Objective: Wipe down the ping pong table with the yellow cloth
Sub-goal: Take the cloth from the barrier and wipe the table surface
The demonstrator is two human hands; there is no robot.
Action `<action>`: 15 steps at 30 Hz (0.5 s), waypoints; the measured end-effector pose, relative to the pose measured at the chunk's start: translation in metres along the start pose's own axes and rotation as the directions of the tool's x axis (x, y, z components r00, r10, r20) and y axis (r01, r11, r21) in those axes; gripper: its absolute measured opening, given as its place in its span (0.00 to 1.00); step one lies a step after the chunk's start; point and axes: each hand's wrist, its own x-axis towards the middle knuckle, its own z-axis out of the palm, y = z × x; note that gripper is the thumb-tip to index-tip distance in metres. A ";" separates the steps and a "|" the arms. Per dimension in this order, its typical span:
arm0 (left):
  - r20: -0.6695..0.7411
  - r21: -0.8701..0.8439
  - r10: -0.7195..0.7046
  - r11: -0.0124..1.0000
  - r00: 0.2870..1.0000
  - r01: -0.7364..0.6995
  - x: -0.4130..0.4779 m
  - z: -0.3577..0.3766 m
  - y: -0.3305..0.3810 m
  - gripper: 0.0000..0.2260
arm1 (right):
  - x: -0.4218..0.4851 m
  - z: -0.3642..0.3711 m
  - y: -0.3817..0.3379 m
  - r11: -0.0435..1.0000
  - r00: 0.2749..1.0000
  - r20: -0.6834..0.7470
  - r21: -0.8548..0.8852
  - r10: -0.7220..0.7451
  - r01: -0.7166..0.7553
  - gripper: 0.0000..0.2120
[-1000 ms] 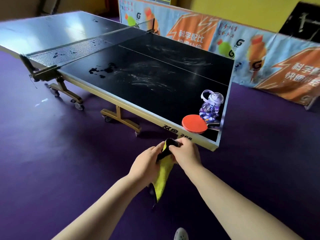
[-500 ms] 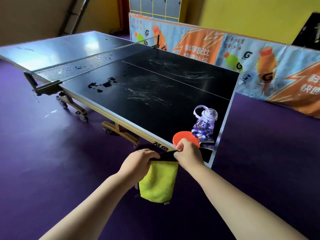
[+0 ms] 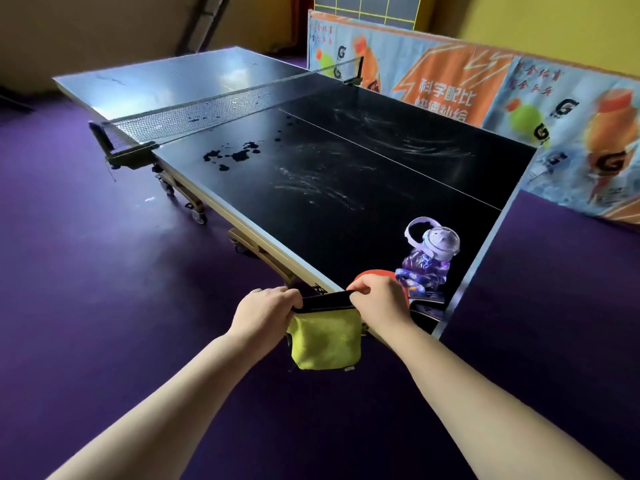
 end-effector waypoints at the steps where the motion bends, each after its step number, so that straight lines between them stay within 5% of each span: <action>1: -0.004 0.007 -0.004 1.000 1.000 0.004 0.001 0.000 -0.005 0.06 | 0.003 0.004 -0.001 1.000 1.000 0.016 -0.002 -0.023 0.023 0.05; 15: 0.043 -0.080 -0.130 0.988 0.991 0.133 0.051 -0.027 -0.146 0.09 | 0.104 0.086 -0.092 0.950 0.907 0.323 -0.067 -0.269 0.305 0.15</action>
